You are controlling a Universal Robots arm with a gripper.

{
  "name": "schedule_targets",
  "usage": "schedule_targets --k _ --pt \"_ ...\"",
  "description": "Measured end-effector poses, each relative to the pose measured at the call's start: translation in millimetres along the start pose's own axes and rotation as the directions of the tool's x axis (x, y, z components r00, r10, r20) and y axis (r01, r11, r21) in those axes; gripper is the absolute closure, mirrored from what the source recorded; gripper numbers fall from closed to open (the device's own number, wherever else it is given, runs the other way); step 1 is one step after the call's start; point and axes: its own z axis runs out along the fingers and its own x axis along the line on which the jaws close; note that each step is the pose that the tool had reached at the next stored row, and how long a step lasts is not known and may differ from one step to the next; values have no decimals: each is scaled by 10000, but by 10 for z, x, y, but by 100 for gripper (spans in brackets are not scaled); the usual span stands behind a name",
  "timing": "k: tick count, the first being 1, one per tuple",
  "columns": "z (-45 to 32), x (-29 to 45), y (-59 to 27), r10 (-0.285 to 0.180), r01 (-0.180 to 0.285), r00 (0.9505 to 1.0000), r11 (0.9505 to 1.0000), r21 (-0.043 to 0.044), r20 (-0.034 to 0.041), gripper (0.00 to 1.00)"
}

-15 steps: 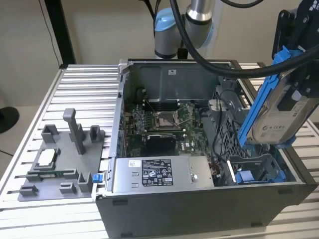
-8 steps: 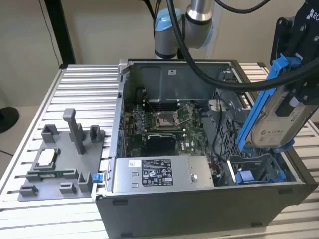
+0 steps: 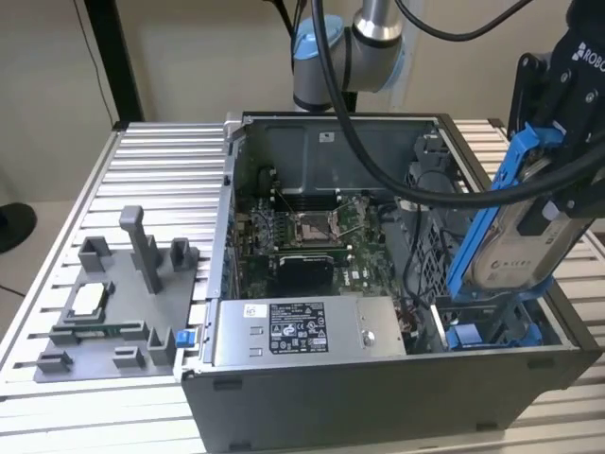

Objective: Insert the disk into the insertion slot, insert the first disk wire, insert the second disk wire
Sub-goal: 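Insert the disk into the insertion slot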

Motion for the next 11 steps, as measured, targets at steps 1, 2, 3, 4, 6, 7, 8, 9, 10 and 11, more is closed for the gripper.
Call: schedule_targets --k 1,2,3,4,6,7,8,9,10,11 --pt "14 1 -1 -7 7 10000 10000 0 0 100" --pt "28 2 -1 -14 14 10000 10000 0 -1 100" --pt "41 3 -2 -22 22 10000 10000 0 -1 100" --pt "56 4 -2 -30 30 10000 10000 0 0 100" --pt "82 4 -3 -59 59 10000 10000 0 -3 100" --pt "95 4 -4 -78 78 10000 10000 0 -4 100" --pt "109 4 -4 -98 98 10000 10000 0 -4 100" --pt "122 4 -5 -116 116 9999 9999 0 -4 100" --pt "136 4 -6 -133 133 9999 9999 0 -4 100" --pt "149 4 -7 -149 149 9999 9999 0 -5 100"
